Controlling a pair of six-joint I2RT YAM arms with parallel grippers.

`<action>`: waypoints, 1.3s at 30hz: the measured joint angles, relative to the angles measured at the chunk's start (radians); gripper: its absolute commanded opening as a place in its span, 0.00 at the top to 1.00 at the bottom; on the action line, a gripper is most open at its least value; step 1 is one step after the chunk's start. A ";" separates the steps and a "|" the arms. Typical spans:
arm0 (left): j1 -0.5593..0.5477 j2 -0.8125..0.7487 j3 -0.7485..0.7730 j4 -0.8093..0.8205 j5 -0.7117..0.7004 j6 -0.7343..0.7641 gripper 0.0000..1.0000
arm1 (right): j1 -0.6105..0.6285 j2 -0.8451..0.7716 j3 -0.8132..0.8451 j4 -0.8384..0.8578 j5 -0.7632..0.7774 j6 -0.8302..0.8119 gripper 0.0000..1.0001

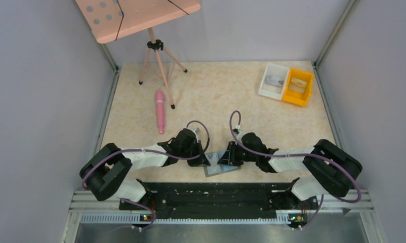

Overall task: Take the credit cards out of the card holder
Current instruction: Remove the credit card from the card holder.

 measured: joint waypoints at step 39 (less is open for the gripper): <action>0.000 -0.014 -0.014 -0.027 -0.035 -0.002 1.00 | -0.003 -0.025 -0.016 -0.034 0.041 0.018 0.70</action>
